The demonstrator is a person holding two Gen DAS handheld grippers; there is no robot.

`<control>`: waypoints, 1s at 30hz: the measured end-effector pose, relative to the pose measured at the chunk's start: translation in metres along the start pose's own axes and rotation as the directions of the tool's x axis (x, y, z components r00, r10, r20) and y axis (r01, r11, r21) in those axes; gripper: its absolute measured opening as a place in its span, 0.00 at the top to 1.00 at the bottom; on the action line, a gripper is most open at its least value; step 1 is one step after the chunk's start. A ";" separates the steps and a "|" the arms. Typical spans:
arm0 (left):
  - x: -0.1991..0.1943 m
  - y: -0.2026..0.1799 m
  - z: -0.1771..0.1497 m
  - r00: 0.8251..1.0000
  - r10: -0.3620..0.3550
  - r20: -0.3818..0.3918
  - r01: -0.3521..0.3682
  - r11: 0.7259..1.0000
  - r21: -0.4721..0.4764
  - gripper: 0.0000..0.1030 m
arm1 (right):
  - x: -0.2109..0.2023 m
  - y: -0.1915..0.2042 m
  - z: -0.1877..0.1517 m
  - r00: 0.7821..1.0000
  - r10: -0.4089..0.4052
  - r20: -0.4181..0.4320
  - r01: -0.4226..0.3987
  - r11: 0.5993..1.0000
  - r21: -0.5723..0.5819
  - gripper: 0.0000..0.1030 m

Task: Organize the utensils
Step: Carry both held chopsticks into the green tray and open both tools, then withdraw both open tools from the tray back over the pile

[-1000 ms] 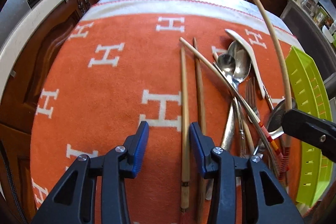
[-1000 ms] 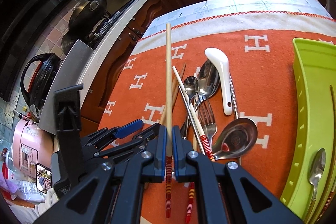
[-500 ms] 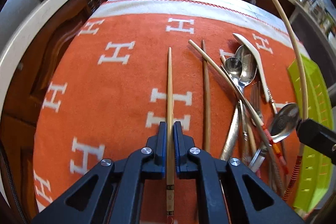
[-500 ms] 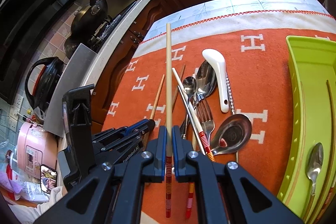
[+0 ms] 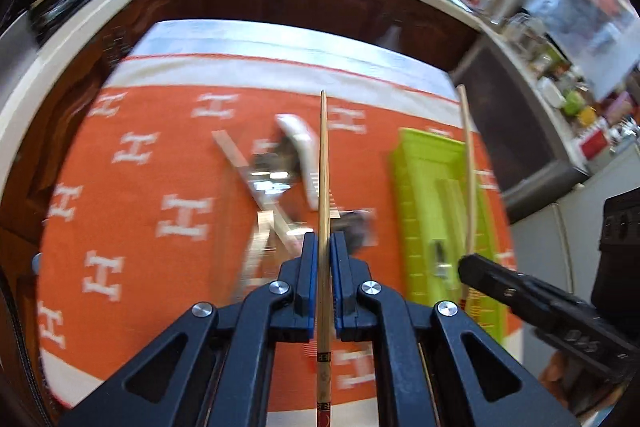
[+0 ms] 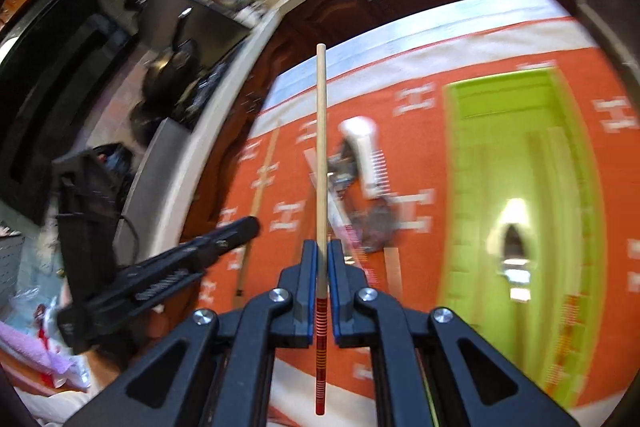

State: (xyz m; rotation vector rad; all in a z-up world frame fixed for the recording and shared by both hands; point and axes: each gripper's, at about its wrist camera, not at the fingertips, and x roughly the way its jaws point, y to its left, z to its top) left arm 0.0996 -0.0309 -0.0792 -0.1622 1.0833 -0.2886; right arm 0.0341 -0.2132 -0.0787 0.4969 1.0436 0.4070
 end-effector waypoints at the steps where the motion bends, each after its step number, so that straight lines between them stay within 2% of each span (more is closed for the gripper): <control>1: 0.002 -0.011 0.001 1.000 -0.008 -0.005 0.008 1.000 0.016 0.96 | -0.007 -0.008 -0.001 0.999 -0.046 0.016 0.045 0.999 0.009 0.95; 5: 0.021 -0.060 0.002 0.999 -0.036 -0.030 0.038 0.996 0.079 0.96 | -0.024 -0.040 -0.005 0.978 -0.202 0.041 0.200 0.978 0.049 0.95; 9: 0.041 -0.094 -0.001 0.995 -0.065 -0.079 0.074 0.992 0.105 0.96 | -0.030 -0.062 -0.010 0.966 -0.257 0.027 0.254 0.965 0.071 0.95; 14: 0.066 -0.112 -0.009 0.988 -0.080 -0.135 0.094 0.990 0.101 0.96 | -0.025 -0.070 -0.008 0.942 -0.336 0.011 0.335 0.941 0.041 0.94; 16: 0.074 -0.114 -0.013 0.986 -0.072 -0.149 0.089 0.990 0.110 0.92 | -0.018 -0.070 -0.006 0.925 -0.379 0.005 0.379 0.925 0.040 0.94; 17: 0.076 -0.116 -0.014 0.986 -0.069 -0.152 0.086 0.990 0.113 0.86 | -0.016 -0.075 -0.004 0.921 -0.391 -0.012 0.391 0.919 0.044 0.93; 20: 0.074 -0.114 -0.017 0.988 -0.059 -0.145 0.076 0.991 0.112 0.75 | -0.014 -0.081 -0.005 0.923 -0.385 -0.030 0.386 0.921 0.050 0.91; 23: 0.067 -0.109 -0.018 0.991 -0.041 -0.126 0.057 0.991 0.124 0.71 | -0.014 -0.081 -0.006 0.922 -0.386 -0.032 0.388 0.921 0.038 0.90; 27: 0.054 -0.101 -0.022 0.996 0.009 -0.093 0.006 0.988 0.157 0.60 | -0.014 -0.075 -0.008 0.930 -0.366 -0.039 0.368 0.929 0.040 0.90; 30: 0.046 -0.089 -0.024 0.996 0.048 -0.076 -0.036 0.986 0.163 0.60 | -0.014 -0.066 -0.011 0.939 -0.344 -0.029 0.344 0.938 0.027 0.90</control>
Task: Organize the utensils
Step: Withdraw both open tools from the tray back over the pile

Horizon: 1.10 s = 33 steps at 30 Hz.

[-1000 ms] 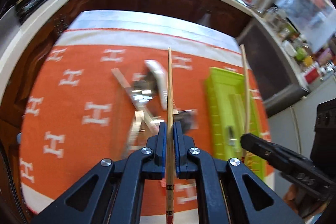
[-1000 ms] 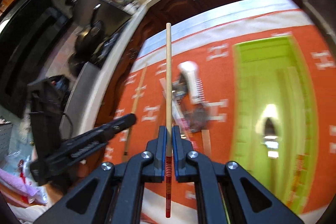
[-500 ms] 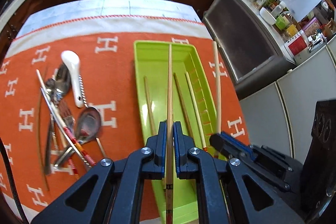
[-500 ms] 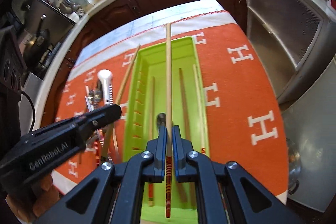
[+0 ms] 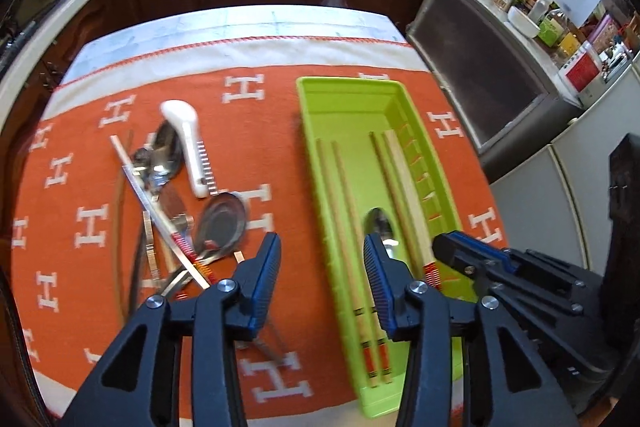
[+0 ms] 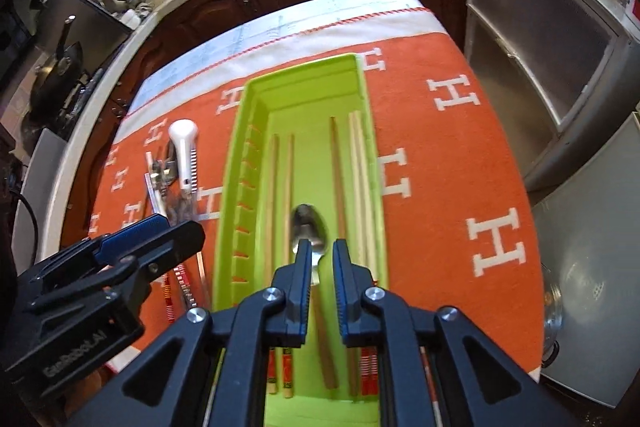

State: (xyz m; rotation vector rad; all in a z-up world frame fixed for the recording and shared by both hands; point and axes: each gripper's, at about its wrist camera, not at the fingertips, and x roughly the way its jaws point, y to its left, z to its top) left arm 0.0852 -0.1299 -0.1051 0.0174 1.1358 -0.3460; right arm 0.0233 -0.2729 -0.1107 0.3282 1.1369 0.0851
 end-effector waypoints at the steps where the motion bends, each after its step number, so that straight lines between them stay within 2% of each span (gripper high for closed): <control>1: -0.003 0.005 -0.001 1.000 0.012 0.003 -0.012 1.000 -0.004 0.60 | -0.001 0.003 -0.001 1.000 0.004 0.004 -0.004 1.000 -0.005 0.90; 5: -0.015 0.027 -0.008 0.997 0.071 0.022 -0.070 0.997 -0.038 0.60 | -0.004 0.017 -0.007 1.000 0.023 0.019 -0.022 0.999 -0.037 0.90; 15: -0.035 0.079 -0.029 0.988 0.151 0.044 -0.144 0.980 -0.135 0.56 | -0.002 0.058 -0.017 0.998 0.061 0.010 -0.059 0.991 -0.117 0.90; 17: -0.039 0.086 -0.031 0.982 0.182 0.057 -0.173 0.976 -0.135 0.56 | -0.002 0.066 -0.018 0.998 0.061 0.012 -0.059 0.990 -0.130 0.90; 21: -0.045 0.099 -0.033 0.963 0.254 0.089 -0.241 0.961 -0.135 0.49 | 0.002 0.078 -0.018 0.998 0.067 0.008 -0.065 0.987 -0.149 0.90; 23: -0.045 0.106 -0.033 0.960 0.265 0.093 -0.250 0.957 -0.144 0.48 | 0.004 0.086 -0.018 0.998 0.067 0.004 -0.065 0.984 -0.168 0.90; 33: -0.026 0.159 -0.032 0.949 0.313 0.031 -0.300 0.930 -0.214 0.48 | 0.020 0.136 -0.005 0.993 0.121 -0.010 -0.118 0.951 -0.286 0.90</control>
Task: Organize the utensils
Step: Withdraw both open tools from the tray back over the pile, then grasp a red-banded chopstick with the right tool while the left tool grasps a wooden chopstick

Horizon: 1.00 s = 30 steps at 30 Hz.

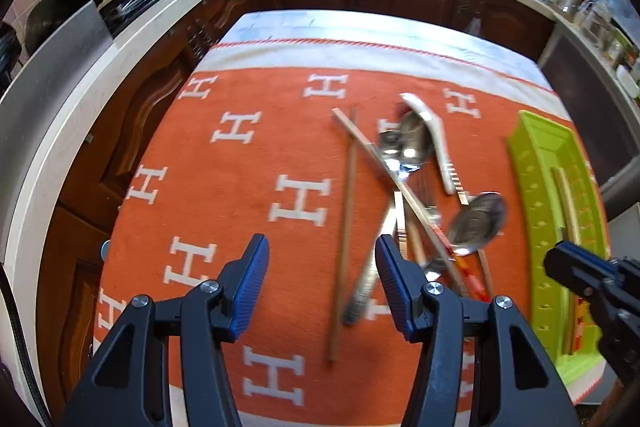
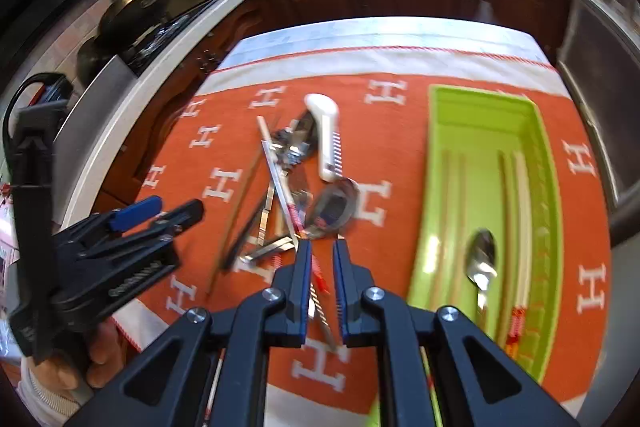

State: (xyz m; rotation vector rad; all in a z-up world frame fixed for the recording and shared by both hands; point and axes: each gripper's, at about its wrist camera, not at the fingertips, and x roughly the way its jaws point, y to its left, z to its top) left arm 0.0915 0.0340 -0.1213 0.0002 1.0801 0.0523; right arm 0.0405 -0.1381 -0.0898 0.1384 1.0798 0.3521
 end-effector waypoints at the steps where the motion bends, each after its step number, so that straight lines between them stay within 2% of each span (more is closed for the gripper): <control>1: 0.006 0.005 0.001 1.000 0.008 -0.009 -0.008 1.000 -0.005 0.48 | 0.002 0.003 0.002 1.000 0.001 0.001 -0.001 1.000 -0.010 0.90; 6: 0.029 0.021 0.003 0.999 -0.001 -0.042 0.000 1.000 -0.027 0.48 | 0.020 0.018 0.021 1.000 0.028 -0.003 -0.028 0.998 -0.057 0.90; 16: 0.071 0.032 0.009 0.987 -0.125 -0.102 0.117 0.989 -0.086 0.48 | 0.054 0.024 0.036 0.997 0.057 -0.044 -0.061 0.994 -0.086 0.90; 22: 0.080 0.015 0.015 0.986 -0.129 -0.102 0.125 0.991 -0.042 0.51 | 0.065 0.022 0.035 0.995 0.057 -0.077 -0.065 0.993 -0.100 0.90; 26: 0.083 0.002 0.015 0.992 -0.075 -0.097 0.077 0.997 0.011 0.51 | 0.072 0.022 0.032 0.993 0.053 -0.101 -0.065 0.991 -0.117 0.90; 30: 0.082 0.000 0.016 0.988 -0.111 -0.104 0.111 0.994 -0.008 0.51 | 0.077 0.022 0.027 0.990 0.061 -0.124 -0.078 0.988 -0.131 0.90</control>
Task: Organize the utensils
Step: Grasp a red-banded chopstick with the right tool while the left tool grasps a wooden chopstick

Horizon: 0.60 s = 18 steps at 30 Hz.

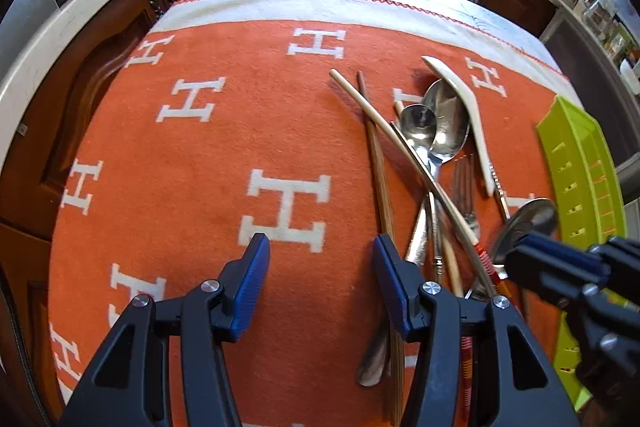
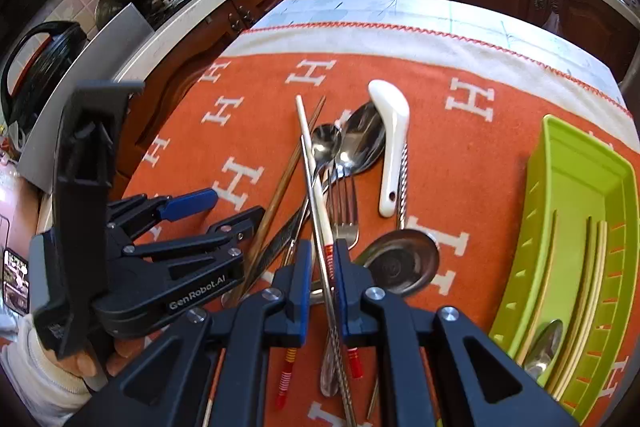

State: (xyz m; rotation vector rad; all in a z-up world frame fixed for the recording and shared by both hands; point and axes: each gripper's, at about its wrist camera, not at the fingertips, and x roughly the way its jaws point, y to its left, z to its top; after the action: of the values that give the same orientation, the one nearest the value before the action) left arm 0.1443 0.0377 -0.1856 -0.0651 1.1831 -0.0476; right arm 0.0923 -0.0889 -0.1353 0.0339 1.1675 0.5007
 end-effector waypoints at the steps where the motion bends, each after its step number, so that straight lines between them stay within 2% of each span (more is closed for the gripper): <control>1: 0.000 0.001 0.000 1.000 -0.003 0.000 0.003 1.000 -0.009 0.51 | 0.001 0.001 -0.001 1.000 0.003 -0.006 -0.003 1.000 -0.009 0.90; 6: -0.007 0.009 -0.002 1.000 -0.017 0.012 0.018 0.999 -0.034 0.51 | 0.011 0.007 -0.007 0.999 -0.018 -0.031 0.016 0.998 -0.055 0.90; 12: -0.008 0.007 -0.001 0.999 -0.037 0.013 0.037 0.999 -0.022 0.51 | 0.022 0.005 -0.009 0.998 -0.028 -0.052 0.025 0.997 -0.070 0.89; 18: -0.002 -0.002 0.002 1.000 -0.027 0.006 0.027 1.000 -0.003 0.51 | 0.031 0.012 -0.008 0.998 -0.030 -0.055 0.023 0.992 -0.125 0.89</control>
State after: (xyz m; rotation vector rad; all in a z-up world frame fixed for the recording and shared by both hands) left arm 0.1451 0.0357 -0.1826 -0.0841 1.1763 -0.0695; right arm 0.0897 -0.0674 -0.1626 -0.1032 1.1889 0.5532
